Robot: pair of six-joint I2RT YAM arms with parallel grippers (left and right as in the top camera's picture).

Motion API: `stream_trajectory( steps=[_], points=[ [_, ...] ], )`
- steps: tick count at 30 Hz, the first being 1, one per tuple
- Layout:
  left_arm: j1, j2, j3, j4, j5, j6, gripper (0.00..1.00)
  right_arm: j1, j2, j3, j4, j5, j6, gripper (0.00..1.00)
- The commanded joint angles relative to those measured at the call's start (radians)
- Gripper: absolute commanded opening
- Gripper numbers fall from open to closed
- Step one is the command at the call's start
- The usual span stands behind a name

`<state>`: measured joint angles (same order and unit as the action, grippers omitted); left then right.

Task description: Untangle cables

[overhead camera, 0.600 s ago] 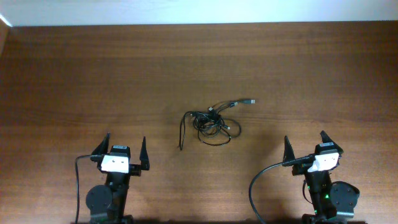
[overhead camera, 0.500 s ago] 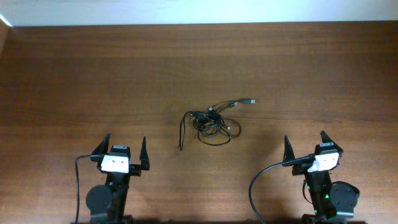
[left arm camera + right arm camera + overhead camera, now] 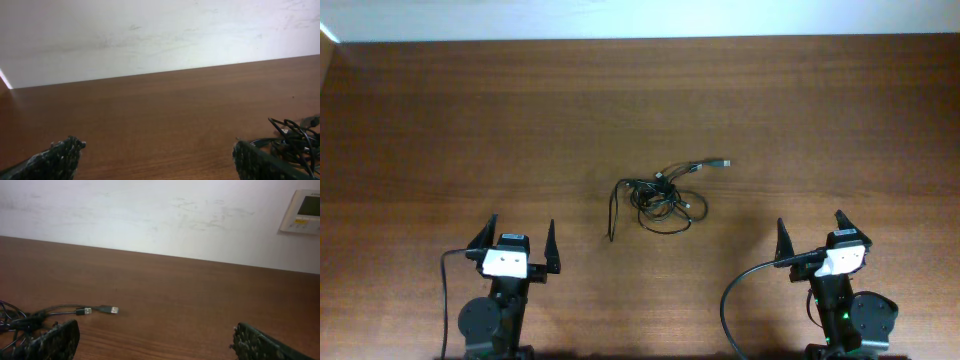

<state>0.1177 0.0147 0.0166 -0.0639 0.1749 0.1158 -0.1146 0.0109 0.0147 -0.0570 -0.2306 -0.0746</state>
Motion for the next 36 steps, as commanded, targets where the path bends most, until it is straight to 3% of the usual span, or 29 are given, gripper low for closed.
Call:
stream_trajectory(
  steps=[1,36],
  points=[
    [-0.006,-0.01,-0.007,0.0,-0.008,0.01,0.99,-0.005,-0.008,-0.009,0.004,-0.009,0.011,0.99],
    [-0.006,-0.01,-0.008,-0.005,-0.067,0.009,0.99,-0.005,-0.008,-0.009,0.002,-0.024,0.011,0.99]
  ],
)
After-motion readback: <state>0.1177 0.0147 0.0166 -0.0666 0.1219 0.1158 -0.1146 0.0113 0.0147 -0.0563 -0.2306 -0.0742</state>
